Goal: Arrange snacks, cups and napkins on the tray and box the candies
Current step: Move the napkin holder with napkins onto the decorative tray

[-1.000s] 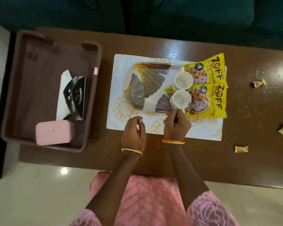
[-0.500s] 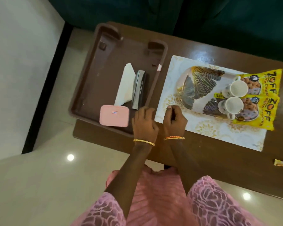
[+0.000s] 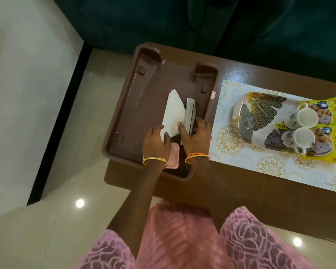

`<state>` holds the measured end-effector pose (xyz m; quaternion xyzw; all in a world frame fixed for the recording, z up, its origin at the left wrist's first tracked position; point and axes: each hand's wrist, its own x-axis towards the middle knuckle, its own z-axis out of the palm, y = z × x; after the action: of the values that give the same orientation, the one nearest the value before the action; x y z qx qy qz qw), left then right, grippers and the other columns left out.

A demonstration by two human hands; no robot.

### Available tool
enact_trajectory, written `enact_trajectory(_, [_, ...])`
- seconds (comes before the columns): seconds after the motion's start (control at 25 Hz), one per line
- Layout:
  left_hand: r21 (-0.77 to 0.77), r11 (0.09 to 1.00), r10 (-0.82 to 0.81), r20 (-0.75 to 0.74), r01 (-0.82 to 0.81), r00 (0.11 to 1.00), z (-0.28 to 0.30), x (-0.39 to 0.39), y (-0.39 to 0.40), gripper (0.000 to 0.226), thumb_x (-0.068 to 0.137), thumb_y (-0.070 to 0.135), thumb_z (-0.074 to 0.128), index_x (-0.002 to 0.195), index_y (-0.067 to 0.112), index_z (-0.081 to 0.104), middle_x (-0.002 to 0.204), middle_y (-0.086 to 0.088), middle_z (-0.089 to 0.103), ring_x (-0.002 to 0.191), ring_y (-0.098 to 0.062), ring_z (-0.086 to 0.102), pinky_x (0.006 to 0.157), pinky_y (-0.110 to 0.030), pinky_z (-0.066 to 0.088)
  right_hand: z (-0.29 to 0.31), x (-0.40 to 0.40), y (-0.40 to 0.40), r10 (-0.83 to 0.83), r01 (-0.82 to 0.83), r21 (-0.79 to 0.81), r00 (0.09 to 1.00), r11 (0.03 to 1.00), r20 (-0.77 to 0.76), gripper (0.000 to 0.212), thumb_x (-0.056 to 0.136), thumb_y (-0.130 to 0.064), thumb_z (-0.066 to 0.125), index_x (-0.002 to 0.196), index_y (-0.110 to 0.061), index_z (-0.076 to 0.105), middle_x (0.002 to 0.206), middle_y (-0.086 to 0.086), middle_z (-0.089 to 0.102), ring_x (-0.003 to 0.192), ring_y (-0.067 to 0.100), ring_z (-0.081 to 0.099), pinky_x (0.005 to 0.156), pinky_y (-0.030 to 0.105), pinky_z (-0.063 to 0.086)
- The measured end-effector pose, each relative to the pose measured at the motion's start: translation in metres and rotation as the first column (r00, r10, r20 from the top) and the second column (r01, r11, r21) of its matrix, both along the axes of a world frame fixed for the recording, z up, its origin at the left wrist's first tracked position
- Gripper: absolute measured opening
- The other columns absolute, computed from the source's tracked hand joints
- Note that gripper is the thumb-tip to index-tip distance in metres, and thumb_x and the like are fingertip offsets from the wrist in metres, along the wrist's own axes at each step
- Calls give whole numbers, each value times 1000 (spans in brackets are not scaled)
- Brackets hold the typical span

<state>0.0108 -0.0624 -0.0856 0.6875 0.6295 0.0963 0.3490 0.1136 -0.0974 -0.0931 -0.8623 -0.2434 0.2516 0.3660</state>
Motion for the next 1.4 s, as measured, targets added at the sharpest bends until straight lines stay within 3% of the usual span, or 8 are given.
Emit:
enact_trajectory(0.16, [-244, 969, -63, -145, 26, 987, -23, 23, 55, 47, 87, 35, 57, 124, 6, 53, 125, -16, 59, 113, -34, 56, 97, -44, 48, -11, 3, 21, -28, 28, -54, 1000, 998, 10, 62, 78, -37, 68, 129, -11, 45, 130, 12, 48, 117, 29, 50, 96, 38, 47])
enact_trajectory(0.36, [-241, 970, -30, -288, -42, 957, -36, 43, 64, 48, 82, 35, 65, 117, 4, 56, 121, -17, 62, 109, -35, 59, 90, -41, 49, -10, 9, 25, -64, 63, -62, 998, 996, -13, 57, 78, -33, 69, 126, -12, 47, 126, 11, 52, 114, 27, 52, 94, 35, 48])
enact_trajectory(0.56, [-376, 915, 183, 65, -145, 981, -38, 35, 60, 20, 81, 22, 67, 95, 9, 59, 106, -15, 66, 89, -27, 60, 77, -33, 49, -1, 14, 28, -42, 40, -46, 999, 998, -30, 61, 75, -33, 72, 127, -13, 47, 128, 11, 48, 116, 28, 50, 97, 37, 49])
enact_trajectory(0.72, [-617, 767, 505, 411, -176, 759, -18, 14, 75, 35, 76, 21, 73, 105, 16, 54, 109, -6, 67, 91, -20, 65, 73, -33, 56, 17, 23, 41, -86, 73, 92, 986, 993, 142, 51, 74, -30, 74, 118, -13, 57, 123, 11, 53, 116, 24, 43, 87, 22, 35])
enact_trajectory(0.92, [-735, 674, 590, 597, 75, 543, 3, 12, 75, 26, 80, 14, 66, 105, 20, 62, 93, 6, 74, 89, -16, 69, 65, -26, 59, 45, 39, 72, 4, 63, 142, 903, 988, -429, 37, 72, -35, 77, 100, -17, 63, 100, -1, 67, 86, 6, 65, 67, 15, 54])
enact_trajectory(1.0, [-753, 654, 629, 591, 67, 505, 8, 19, 69, 21, 81, 13, 66, 99, 21, 64, 89, 6, 75, 85, -16, 70, 65, -28, 59, 48, 47, 74, 37, 8, 96, 890, 995, -455, 24, 73, -20, 77, 93, -14, 65, 90, -2, 67, 78, 10, 66, 59, 14, 52])
enact_trajectory(1.16, [-772, 628, 660, 593, 95, 462, 11, 23, 48, 18, 83, 16, 63, 98, 26, 64, 92, 7, 74, 91, -18, 68, 69, -32, 60, 52, 61, 70, 27, -12, 34, 887, 999, -462, 45, 69, -21, 80, 108, -12, 61, 102, 2, 64, 87, 17, 63, 70, 23, 53])
enact_trajectory(1.4, [-695, 705, 566, 669, 138, 482, 25, 27, 42, 16, 84, 18, 63, 95, 29, 67, 88, 13, 75, 85, -12, 70, 64, -28, 59, 67, 82, 56, 111, -91, 69, 627, 994, -771, 30, 73, -14, 76, 101, -12, 66, 97, 6, 73, 95, 27, 67, 80, 40, 59])
